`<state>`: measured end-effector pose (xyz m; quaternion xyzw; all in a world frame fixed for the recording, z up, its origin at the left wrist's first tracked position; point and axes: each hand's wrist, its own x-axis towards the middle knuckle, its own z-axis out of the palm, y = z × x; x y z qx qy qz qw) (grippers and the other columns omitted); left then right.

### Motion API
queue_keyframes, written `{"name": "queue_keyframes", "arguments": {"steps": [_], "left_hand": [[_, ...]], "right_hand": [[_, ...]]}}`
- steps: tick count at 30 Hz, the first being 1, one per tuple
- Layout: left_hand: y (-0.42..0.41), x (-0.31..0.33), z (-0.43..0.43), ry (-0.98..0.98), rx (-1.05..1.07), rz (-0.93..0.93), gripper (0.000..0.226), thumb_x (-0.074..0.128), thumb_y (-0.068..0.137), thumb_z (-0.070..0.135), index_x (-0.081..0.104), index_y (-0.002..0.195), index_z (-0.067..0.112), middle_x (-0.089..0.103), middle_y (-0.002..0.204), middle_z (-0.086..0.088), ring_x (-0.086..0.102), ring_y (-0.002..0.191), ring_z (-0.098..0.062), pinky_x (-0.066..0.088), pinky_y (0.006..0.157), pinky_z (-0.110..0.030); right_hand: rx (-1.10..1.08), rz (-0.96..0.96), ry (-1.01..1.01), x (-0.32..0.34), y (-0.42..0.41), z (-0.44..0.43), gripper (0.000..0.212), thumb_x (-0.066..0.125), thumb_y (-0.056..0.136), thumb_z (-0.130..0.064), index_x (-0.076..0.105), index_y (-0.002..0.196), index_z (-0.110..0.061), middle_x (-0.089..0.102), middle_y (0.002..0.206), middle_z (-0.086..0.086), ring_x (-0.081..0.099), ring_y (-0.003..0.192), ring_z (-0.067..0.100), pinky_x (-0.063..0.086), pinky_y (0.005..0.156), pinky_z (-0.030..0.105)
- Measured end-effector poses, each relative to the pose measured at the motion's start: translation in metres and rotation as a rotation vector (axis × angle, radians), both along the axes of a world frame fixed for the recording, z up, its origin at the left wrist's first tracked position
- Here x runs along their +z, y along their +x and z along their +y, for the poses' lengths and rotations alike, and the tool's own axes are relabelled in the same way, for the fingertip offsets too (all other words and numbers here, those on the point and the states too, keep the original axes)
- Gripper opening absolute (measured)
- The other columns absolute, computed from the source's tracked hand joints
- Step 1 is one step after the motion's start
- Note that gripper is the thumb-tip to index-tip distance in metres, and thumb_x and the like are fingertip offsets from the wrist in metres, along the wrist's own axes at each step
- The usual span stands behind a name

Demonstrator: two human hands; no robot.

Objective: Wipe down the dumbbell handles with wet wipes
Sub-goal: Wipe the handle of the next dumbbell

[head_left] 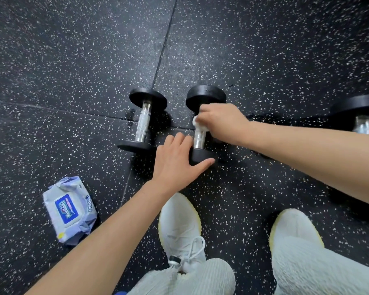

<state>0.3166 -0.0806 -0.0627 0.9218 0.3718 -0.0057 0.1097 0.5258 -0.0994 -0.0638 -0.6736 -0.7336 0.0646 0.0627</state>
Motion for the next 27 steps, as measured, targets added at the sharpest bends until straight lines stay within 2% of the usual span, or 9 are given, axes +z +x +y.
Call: {"name": "queue_keyframes", "arguments": {"steps": [2,4,8,10,14,17,21,24,27], "left_hand": [[-0.001,-0.001,0.000,-0.008,0.005,-0.004,0.064,0.043,0.081,0.089,0.052,0.097,0.028,0.048,0.099,0.010,0.044,0.094,-0.020,0.047,0.079,-0.042],[-0.001,0.000,0.001,-0.010,0.010,-0.005,0.063,0.044,0.080,0.089,0.054,0.096,0.029,0.049,0.099,0.010,0.044,0.094,-0.020,0.048,0.079,-0.043],[0.000,-0.001,0.001,-0.030,0.035,-0.026,0.060,0.049,0.077,0.086,0.051,0.095,0.029,0.049,0.097,0.010,0.046,0.094,-0.020,0.047,0.078,-0.042],[0.001,-0.001,0.002,-0.029,0.041,-0.025,0.060,0.048,0.077,0.086,0.047,0.092,0.028,0.048,0.095,0.010,0.046,0.094,-0.020,0.046,0.078,-0.041],[0.000,-0.003,0.003,-0.010,0.066,-0.005,0.067,0.043,0.079,0.091,0.045,0.088,0.024,0.048,0.094,0.009,0.046,0.093,-0.020,0.046,0.077,-0.041],[-0.001,-0.006,0.002,-0.010,0.090,-0.018,0.067,0.041,0.083,0.088,0.047,0.093,0.023,0.048,0.096,0.008,0.046,0.093,-0.020,0.046,0.078,-0.042],[-0.004,-0.006,-0.001,-0.011,0.072,-0.032,0.061,0.042,0.088,0.081,0.047,0.095,0.021,0.048,0.099,0.006,0.045,0.096,-0.022,0.046,0.081,-0.043],[-0.004,-0.005,0.000,-0.006,0.051,0.011,0.059,0.038,0.090,0.080,0.049,0.097,0.023,0.047,0.101,0.009,0.044,0.098,-0.020,0.043,0.084,-0.041],[-0.005,-0.002,0.003,-0.024,0.038,0.016,0.054,0.038,0.090,0.080,0.052,0.102,0.028,0.048,0.103,0.012,0.044,0.100,-0.018,0.041,0.086,-0.040]], "right_hand": [[-0.101,-0.032,0.012,-0.001,0.000,0.008,0.021,0.059,0.088,-0.008,0.069,0.104,-0.018,0.058,0.098,0.000,0.061,0.090,0.027,0.044,0.056,0.036],[-0.098,-0.045,0.013,-0.003,-0.006,0.002,0.021,0.058,0.087,-0.007,0.068,0.104,-0.016,0.060,0.099,0.001,0.061,0.090,0.028,0.045,0.056,0.036],[0.143,0.048,0.012,-0.009,-0.019,-0.030,0.015,0.069,0.080,-0.011,0.069,0.090,-0.022,0.058,0.086,-0.006,0.063,0.080,0.021,0.047,0.054,0.033],[0.186,0.059,0.014,-0.010,-0.016,-0.029,0.014,0.072,0.078,-0.011,0.068,0.087,-0.021,0.056,0.083,-0.006,0.063,0.077,0.021,0.047,0.052,0.033],[-0.036,-0.060,0.048,-0.008,-0.003,0.005,0.020,0.064,0.082,-0.006,0.070,0.098,-0.016,0.060,0.095,0.000,0.062,0.088,0.027,0.043,0.054,0.034],[-0.157,-0.120,0.066,-0.009,-0.006,0.013,0.020,0.057,0.085,0.001,0.066,0.100,-0.008,0.059,0.097,0.008,0.059,0.083,0.031,0.036,0.050,0.034],[-0.003,-0.074,0.100,-0.015,-0.016,-0.013,0.016,0.066,0.074,0.001,0.066,0.086,-0.010,0.058,0.086,0.004,0.058,0.075,0.027,0.029,0.046,0.029],[0.145,-0.050,0.086,-0.015,-0.011,-0.021,0.018,0.065,0.078,-0.002,0.066,0.092,-0.013,0.058,0.091,0.002,0.058,0.083,0.025,0.041,0.047,0.034],[0.065,-0.095,0.101,-0.012,-0.002,0.000,0.022,0.057,0.083,-0.003,0.068,0.099,-0.012,0.059,0.098,0.004,0.057,0.090,0.027,0.042,0.050,0.035]]}}
